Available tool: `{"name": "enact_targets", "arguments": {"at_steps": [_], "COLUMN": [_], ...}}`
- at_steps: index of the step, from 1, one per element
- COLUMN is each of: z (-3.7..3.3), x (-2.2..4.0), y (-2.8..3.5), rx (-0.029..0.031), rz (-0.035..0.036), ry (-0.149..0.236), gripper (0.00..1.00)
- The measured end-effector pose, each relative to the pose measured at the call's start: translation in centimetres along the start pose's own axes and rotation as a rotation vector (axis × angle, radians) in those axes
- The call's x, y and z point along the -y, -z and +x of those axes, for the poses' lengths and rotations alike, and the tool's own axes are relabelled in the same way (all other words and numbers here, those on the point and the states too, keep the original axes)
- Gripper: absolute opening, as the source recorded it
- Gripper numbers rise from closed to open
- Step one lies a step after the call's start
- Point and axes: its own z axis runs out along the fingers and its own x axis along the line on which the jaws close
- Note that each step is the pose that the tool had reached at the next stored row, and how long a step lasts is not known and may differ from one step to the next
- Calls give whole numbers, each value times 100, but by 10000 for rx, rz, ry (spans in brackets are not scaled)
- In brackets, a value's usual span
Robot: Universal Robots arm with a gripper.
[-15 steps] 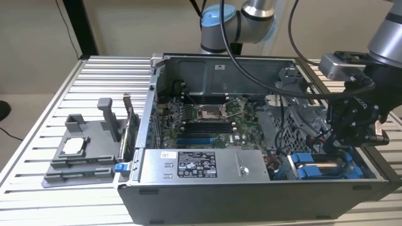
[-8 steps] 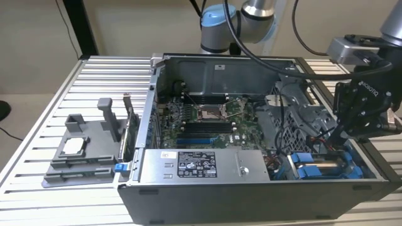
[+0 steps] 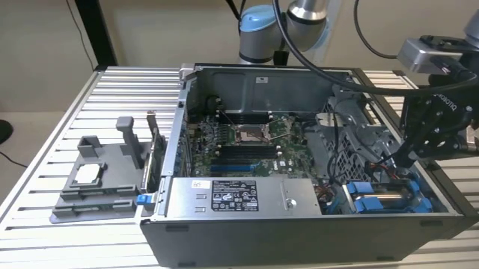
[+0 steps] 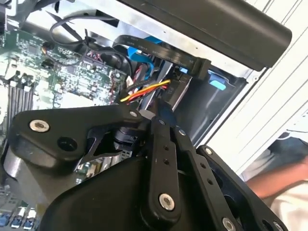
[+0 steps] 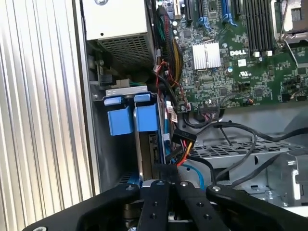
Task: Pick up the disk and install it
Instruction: 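Insert the first disk wire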
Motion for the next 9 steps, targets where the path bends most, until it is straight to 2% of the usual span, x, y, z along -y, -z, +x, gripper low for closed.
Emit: {"name": "enact_targets", "arguments": {"at_steps": [2, 5, 8, 9], "z": [16, 23, 29, 36], "x": [1, -6, -6, -5], "y": [47, 160, 180, 180], "rx": [78, 103, 116, 200], "rz": [-11, -15, -17, -28], "ry": [5, 7, 9, 16], "gripper": [0, 0, 0, 0]}}
